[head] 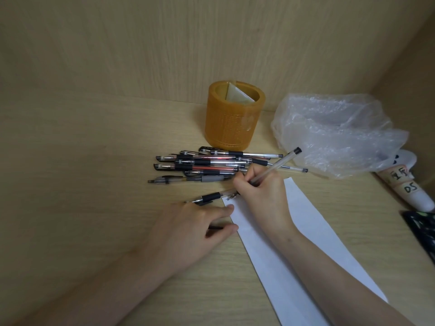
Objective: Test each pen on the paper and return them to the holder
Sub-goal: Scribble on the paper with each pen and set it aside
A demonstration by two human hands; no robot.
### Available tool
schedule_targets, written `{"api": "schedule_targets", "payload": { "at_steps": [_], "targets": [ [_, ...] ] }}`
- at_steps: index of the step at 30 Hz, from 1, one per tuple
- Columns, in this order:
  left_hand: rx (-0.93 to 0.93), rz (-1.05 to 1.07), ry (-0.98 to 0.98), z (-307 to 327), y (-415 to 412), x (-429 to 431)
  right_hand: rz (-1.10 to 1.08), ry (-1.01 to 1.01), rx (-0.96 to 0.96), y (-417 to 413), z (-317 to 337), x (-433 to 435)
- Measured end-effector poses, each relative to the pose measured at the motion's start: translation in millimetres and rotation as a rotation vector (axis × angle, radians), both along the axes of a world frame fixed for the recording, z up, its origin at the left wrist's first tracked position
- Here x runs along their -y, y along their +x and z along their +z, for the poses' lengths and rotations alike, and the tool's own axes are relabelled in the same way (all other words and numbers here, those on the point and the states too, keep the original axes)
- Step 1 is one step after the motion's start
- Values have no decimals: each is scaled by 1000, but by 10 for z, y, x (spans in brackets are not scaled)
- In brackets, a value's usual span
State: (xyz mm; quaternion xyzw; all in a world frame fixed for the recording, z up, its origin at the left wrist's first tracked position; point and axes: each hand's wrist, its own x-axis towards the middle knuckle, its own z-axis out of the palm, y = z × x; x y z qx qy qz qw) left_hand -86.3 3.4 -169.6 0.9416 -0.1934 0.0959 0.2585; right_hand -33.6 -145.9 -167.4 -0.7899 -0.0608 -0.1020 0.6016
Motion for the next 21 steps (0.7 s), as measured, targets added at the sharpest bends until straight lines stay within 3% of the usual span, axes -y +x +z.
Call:
{"api": "schedule_targets", "payload": {
  "at_steps": [8, 16, 21],
  "targets": [
    [86, -2, 45, -27, 12, -7, -16, 24, 9, 9, -9, -1],
    [-4, -12, -26, -28, 7, -7, 7, 15, 3, 12, -17, -12],
    [60, -3, 6, -26, 11, -5, 5, 21, 1, 7, -14, -5]
  ]
}}
